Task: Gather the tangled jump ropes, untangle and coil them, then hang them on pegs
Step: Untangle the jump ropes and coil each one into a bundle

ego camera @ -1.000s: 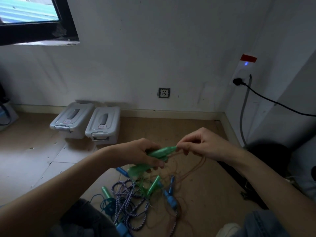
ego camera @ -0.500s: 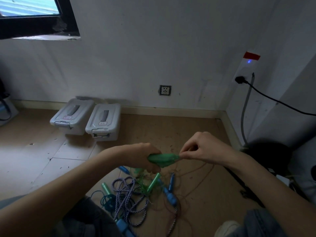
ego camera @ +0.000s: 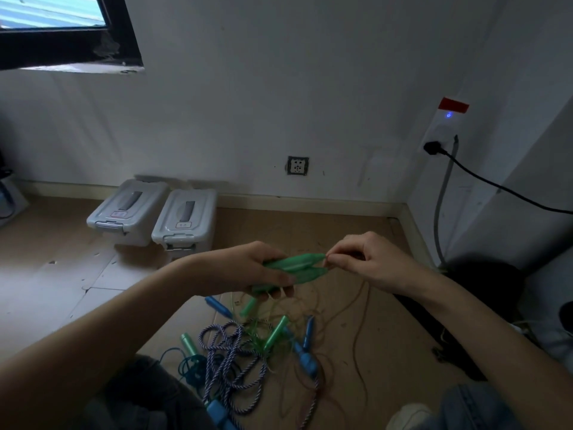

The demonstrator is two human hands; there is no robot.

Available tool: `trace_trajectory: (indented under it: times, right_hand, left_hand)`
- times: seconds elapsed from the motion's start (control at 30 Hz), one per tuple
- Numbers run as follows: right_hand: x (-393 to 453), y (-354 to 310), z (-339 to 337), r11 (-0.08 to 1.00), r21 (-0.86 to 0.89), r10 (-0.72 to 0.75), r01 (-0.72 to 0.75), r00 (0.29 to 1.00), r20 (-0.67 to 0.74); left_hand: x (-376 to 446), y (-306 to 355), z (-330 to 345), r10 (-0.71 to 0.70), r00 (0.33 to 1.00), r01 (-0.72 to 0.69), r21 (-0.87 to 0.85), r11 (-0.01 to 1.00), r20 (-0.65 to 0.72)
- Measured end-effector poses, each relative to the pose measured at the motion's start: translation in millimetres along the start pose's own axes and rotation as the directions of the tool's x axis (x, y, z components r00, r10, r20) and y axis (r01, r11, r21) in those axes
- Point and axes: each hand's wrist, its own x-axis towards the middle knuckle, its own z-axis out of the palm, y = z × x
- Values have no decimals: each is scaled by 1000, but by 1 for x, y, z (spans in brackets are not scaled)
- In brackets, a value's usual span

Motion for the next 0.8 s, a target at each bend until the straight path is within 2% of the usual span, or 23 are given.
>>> trace_trajectory:
  times: [0.1,0.2,0.27,0.37,0.43,0.5,0.6,0.67,0.73,0.8]
  right_hand:
    - [-4,-2,15,941,-338,19,21,993,113]
    - [-11,-19,44,726,-674,42,135,970,240]
    - [-12,-32,63,636,-737,61,226,938,340]
    - [-15,-40,72,579,-716,-51,390,894,445]
    - [-17,-36,66,584,-653,-123,481,848,515]
    - [-19,-30,58,693,-544,-122,473,821,558]
    - [-19,-24,48,901,-285,-72,326,761,645]
    - [-15,-22,38,983,-38,-111,180,743,660]
    - [-13,-21,21,974,227,-156,18,780,607]
    - [-13,-19,10,861,493,-187,-125,824,535]
  left_hand:
    - [9,-4,7,-61,996,75,224,972,-65]
    - [19,-17,19,-164,985,174,357,918,-58]
    - [23,-28,28,-257,965,256,366,894,-48]
    - [27,-40,42,-348,937,318,409,856,0]
    - [27,-41,49,-372,923,303,412,859,96]
    - [24,-37,54,-359,904,240,416,877,234]
    - [16,-26,57,-320,841,110,441,891,436]
    - [9,-16,56,-250,799,39,368,929,547]
    - [1,-4,50,-136,805,-2,232,973,577]
    - [-8,10,39,-26,842,-37,105,994,539]
